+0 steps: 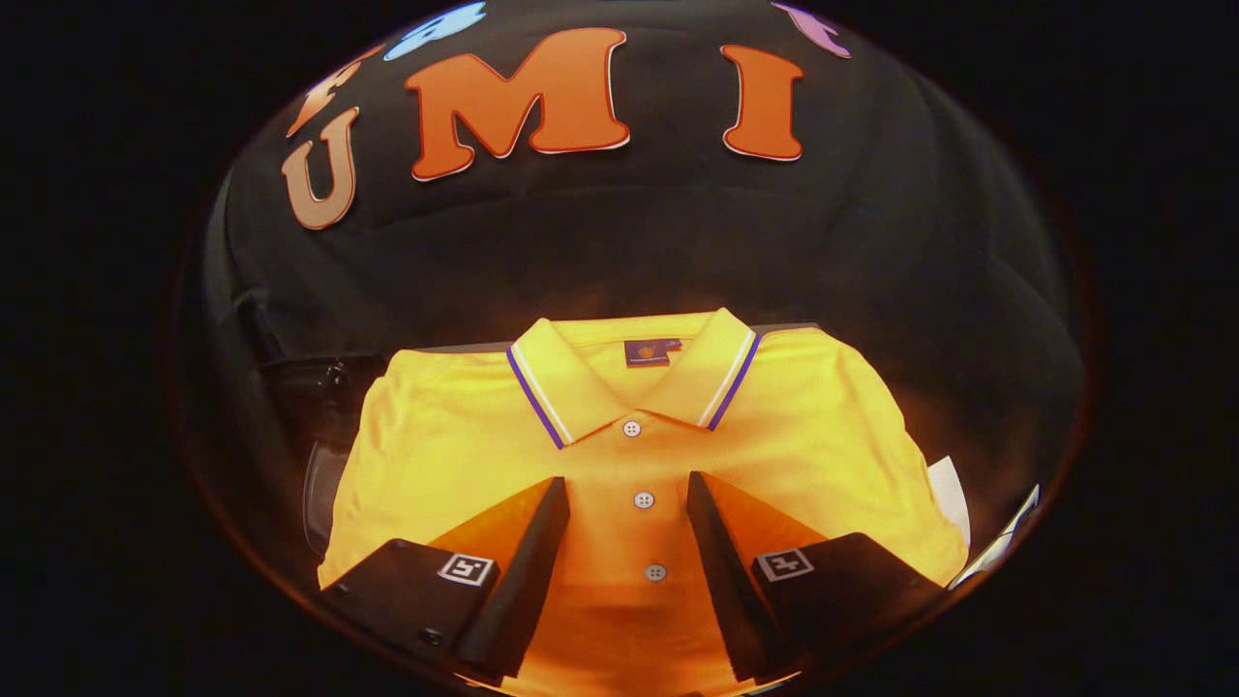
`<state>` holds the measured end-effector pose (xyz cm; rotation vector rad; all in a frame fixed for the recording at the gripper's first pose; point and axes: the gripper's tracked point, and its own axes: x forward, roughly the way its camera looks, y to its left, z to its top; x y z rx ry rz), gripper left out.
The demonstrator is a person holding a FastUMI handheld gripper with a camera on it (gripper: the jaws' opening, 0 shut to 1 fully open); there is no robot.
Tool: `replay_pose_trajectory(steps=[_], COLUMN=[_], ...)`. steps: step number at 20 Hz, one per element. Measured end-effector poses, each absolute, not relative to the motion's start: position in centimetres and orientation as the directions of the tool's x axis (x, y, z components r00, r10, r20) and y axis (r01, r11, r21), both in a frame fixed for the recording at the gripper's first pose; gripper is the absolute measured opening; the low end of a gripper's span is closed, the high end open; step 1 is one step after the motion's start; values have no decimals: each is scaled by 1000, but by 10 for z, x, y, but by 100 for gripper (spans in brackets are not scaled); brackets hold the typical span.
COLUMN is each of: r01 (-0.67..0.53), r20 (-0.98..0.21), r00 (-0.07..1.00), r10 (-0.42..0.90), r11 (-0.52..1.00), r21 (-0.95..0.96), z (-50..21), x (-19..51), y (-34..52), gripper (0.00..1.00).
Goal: Put the clothes into the washing machine and then close the washing machine lid.
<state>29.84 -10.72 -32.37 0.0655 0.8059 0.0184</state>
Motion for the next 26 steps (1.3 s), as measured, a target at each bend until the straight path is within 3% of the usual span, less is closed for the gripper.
replay_pose_trajectory(steps=[8, 13, 14, 15, 17, 18, 20, 26], r01=[7, -4, -2, 17, 17, 26, 64, 95], r20=[-880, -888, -886, -884, -878, -877, -864, -820], r00=[470, 454, 458, 461, 471, 472, 494, 562], r10=[65, 72, 74, 73, 84, 93, 93, 109], r11=[997, 997, 997, 996, 994, 993, 988, 976], r21=[77, 78, 83, 92, 104, 119, 143, 195], z=[-326, -323, -324, -322, -320, -323, -324, -320], x=[301, 299, 302, 302, 301, 302, 305, 306], y=[-110, -107, -107, -107, -110, -108, -110, -109], gripper=[89, 71, 71, 58, 40, 40, 19, 19])
